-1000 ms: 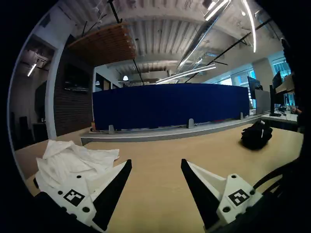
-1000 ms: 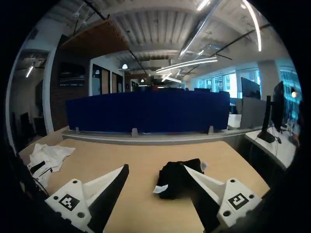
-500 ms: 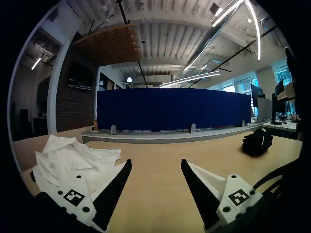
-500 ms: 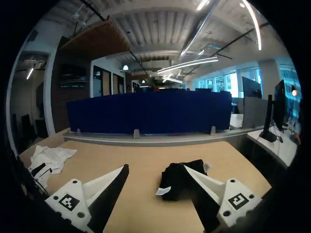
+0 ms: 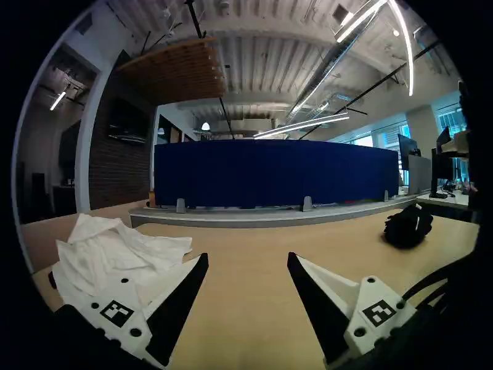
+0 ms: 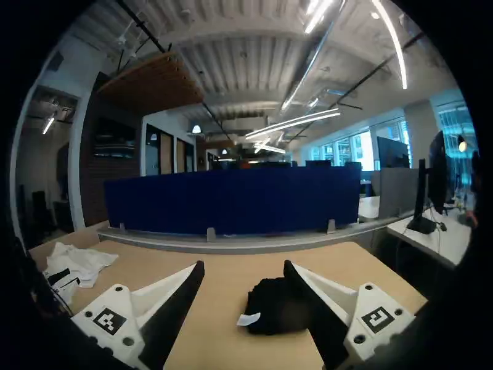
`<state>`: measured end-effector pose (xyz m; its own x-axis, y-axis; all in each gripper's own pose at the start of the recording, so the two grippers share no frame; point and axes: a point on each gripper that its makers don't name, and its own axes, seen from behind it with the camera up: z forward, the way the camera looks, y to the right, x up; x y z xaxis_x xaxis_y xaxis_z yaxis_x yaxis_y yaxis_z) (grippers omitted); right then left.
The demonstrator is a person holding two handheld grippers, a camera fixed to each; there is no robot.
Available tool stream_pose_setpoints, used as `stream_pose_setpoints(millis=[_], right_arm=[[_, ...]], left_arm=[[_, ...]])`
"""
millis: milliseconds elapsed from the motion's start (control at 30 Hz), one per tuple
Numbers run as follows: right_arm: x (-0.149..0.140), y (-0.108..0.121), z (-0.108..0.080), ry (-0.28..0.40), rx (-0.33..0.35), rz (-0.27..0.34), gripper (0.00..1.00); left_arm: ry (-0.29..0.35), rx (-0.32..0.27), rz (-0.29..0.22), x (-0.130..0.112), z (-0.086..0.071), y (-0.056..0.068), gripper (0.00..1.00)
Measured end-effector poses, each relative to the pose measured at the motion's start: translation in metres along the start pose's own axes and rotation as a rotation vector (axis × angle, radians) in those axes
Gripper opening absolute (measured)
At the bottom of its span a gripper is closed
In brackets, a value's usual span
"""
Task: Fold towel
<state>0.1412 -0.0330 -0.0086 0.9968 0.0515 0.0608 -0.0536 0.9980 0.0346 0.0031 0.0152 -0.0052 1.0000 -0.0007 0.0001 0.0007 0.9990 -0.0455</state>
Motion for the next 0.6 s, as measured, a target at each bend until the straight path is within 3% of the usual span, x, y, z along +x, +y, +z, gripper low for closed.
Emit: stream_pose_setpoints(millis=[200, 367, 600], right_arm=[[-0.028, 0.024, -0.002, 0.049, -0.032, 0.026, 1.00], [-0.065, 0.034, 0.000, 0.054, -0.025, 0.043, 1.00], [-0.095, 0.057, 0.003, 0.071, -0.051, 0.043, 1.00]], left_arm=[[0.000, 0.000, 0.000, 0.000, -0.001, 0.000, 0.96], [0.000, 0.000, 0.000, 0.000, -0.001, 0.000, 0.96], [0.000, 0.000, 0.000, 0.000, -0.001, 0.000, 0.96]])
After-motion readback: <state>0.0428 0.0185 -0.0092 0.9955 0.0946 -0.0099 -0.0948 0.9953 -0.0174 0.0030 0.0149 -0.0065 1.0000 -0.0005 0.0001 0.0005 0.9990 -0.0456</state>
